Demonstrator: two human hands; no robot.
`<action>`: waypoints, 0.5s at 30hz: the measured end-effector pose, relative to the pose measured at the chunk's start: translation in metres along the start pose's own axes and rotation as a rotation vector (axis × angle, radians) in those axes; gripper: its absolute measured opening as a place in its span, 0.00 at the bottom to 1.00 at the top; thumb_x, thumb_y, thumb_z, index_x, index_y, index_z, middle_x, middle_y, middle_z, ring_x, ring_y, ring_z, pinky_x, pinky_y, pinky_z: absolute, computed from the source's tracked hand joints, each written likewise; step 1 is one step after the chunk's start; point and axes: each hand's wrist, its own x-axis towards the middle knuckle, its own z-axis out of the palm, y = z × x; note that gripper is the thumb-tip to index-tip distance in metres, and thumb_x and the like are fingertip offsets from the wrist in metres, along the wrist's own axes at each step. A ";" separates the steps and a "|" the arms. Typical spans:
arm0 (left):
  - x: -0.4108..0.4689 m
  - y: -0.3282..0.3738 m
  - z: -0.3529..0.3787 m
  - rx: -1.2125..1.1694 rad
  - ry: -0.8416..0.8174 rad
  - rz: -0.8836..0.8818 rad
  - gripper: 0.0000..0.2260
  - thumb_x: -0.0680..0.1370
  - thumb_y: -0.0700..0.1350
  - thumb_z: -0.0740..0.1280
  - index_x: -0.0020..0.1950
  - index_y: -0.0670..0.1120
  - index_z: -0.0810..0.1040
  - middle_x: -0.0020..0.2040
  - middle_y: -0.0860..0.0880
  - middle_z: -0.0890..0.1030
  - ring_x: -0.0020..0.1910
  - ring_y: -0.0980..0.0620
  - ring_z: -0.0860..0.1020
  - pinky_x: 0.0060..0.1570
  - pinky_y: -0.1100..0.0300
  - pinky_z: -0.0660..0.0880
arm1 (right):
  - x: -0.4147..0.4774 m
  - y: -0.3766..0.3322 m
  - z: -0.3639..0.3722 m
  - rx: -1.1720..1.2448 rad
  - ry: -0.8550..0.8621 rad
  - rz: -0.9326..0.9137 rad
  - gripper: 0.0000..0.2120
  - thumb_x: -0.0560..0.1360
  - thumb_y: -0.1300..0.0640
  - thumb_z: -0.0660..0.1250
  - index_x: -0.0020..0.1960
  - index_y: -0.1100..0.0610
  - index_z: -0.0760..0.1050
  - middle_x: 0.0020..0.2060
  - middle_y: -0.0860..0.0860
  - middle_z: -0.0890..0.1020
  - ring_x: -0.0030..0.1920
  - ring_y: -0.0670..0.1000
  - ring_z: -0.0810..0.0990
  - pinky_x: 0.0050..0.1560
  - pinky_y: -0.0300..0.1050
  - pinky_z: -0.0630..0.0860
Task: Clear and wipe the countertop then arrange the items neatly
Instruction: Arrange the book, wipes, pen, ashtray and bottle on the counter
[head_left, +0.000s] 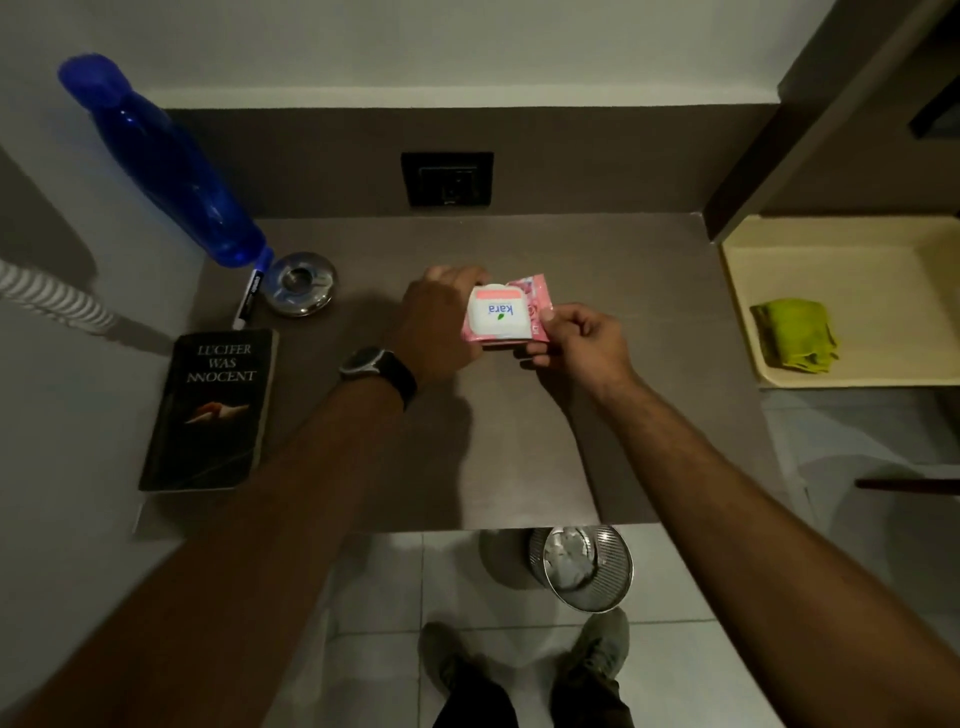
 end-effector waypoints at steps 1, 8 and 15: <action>0.003 0.006 0.004 -0.008 0.015 -0.005 0.28 0.68 0.49 0.79 0.67 0.45 0.78 0.61 0.45 0.83 0.59 0.42 0.80 0.57 0.47 0.78 | 0.004 -0.003 -0.011 -0.037 0.011 -0.013 0.14 0.84 0.62 0.65 0.61 0.75 0.76 0.41 0.66 0.82 0.34 0.56 0.82 0.46 0.58 0.84; -0.005 0.083 0.076 -0.294 0.005 -0.167 0.32 0.65 0.53 0.84 0.62 0.41 0.77 0.56 0.43 0.83 0.51 0.43 0.82 0.50 0.47 0.80 | 0.052 -0.031 -0.100 -0.569 0.028 -0.127 0.12 0.85 0.59 0.65 0.56 0.67 0.82 0.47 0.66 0.85 0.44 0.59 0.82 0.48 0.59 0.83; -0.011 0.150 0.142 -0.449 0.078 -0.526 0.37 0.68 0.46 0.83 0.72 0.42 0.71 0.66 0.44 0.78 0.66 0.45 0.77 0.61 0.46 0.79 | 0.093 -0.052 -0.111 -1.049 -0.324 -0.050 0.10 0.85 0.59 0.64 0.60 0.58 0.82 0.51 0.54 0.85 0.48 0.53 0.83 0.45 0.47 0.82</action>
